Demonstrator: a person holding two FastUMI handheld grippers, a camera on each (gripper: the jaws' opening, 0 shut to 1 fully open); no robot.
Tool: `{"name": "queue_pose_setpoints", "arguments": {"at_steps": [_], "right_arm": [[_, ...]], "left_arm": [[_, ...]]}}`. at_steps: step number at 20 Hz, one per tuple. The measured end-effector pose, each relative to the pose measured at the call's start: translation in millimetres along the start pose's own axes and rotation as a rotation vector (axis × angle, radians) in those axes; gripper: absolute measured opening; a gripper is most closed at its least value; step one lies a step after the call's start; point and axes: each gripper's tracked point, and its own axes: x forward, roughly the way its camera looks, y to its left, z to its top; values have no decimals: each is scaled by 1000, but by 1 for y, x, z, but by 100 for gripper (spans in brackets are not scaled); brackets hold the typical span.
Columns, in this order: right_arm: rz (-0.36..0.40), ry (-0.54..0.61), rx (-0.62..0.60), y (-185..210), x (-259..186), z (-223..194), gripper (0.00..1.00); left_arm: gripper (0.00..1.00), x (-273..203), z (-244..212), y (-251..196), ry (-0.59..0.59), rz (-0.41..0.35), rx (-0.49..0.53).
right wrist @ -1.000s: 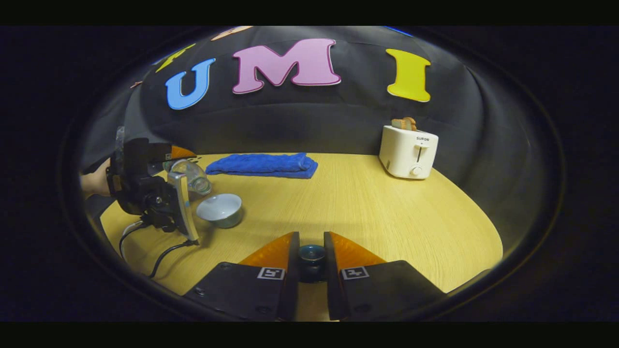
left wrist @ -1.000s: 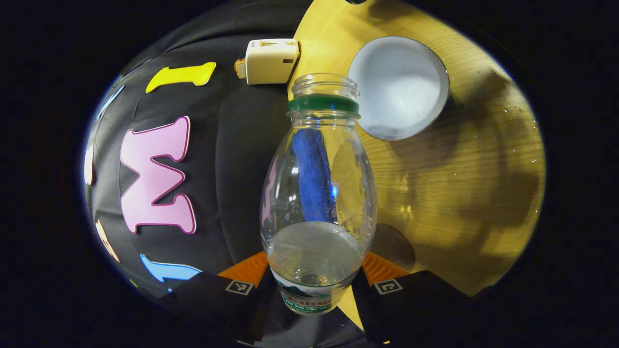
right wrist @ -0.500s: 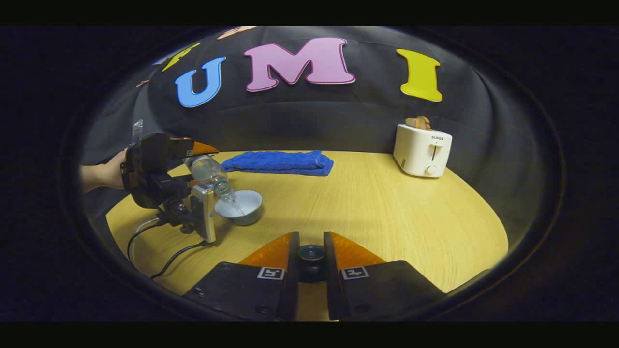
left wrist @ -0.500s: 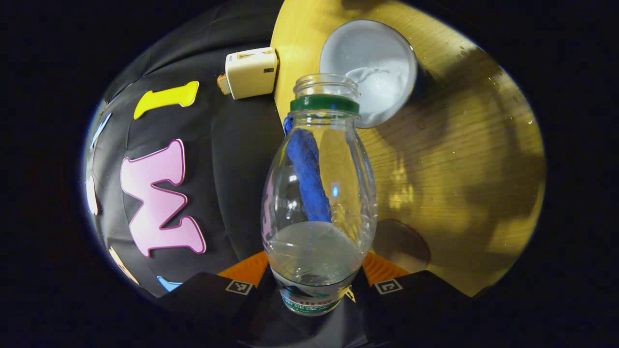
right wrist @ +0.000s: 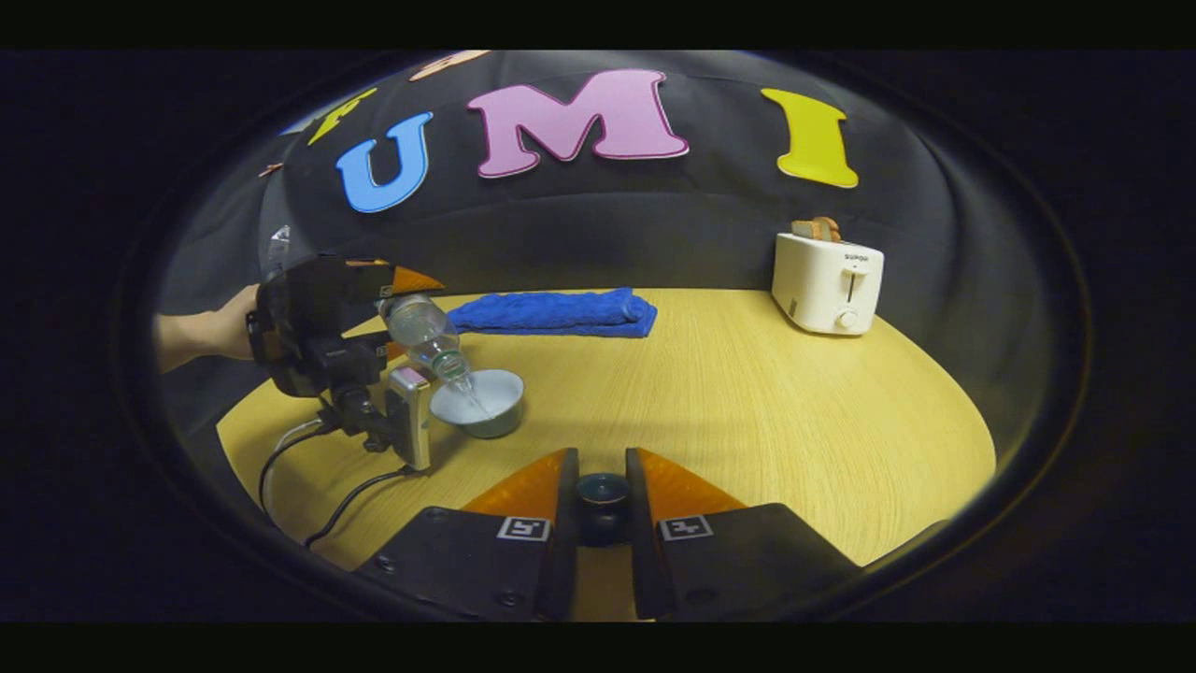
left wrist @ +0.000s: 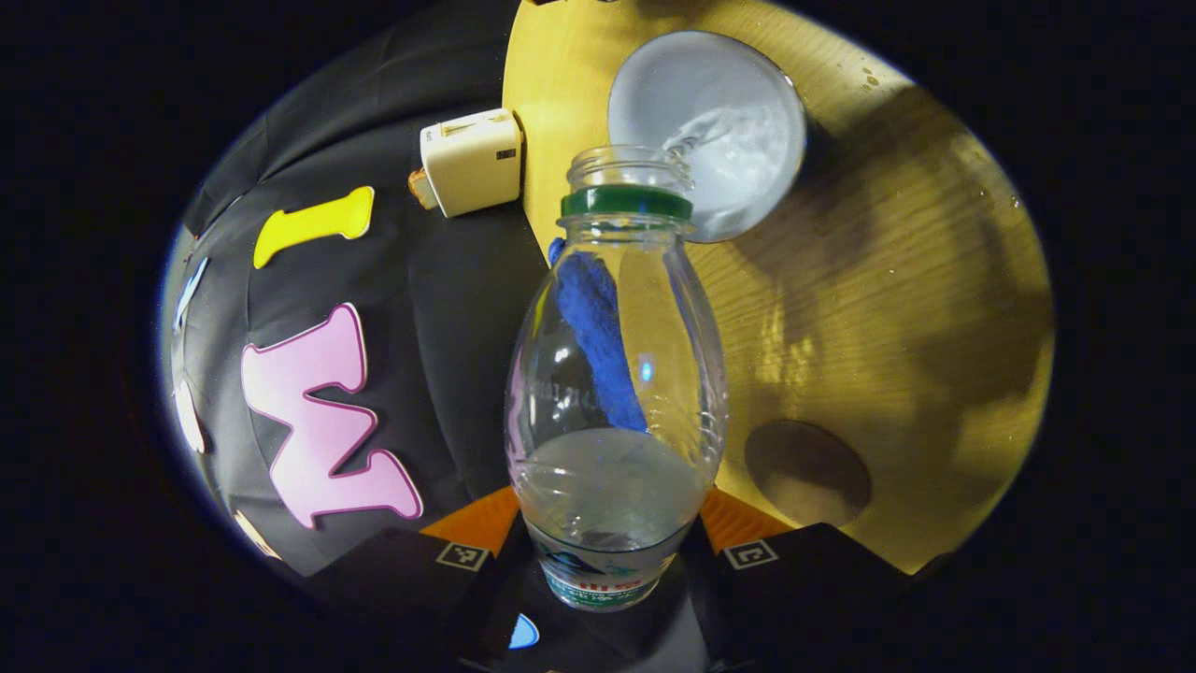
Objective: Open the teacup lid with one hand, grasp the water bottle and pour water into the teacup with the other hand; after pouring, place the water bottle on the coaster and then close the teacup lid.
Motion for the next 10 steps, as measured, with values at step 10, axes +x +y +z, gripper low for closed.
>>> {"name": "queue_pose_setpoints", "arguments": {"at_steps": [10], "right_arm": [[5, -5, 13, 0, -5, 3, 27]], "left_arm": [[76, -3, -9, 31, -10, 45, 80]]}}
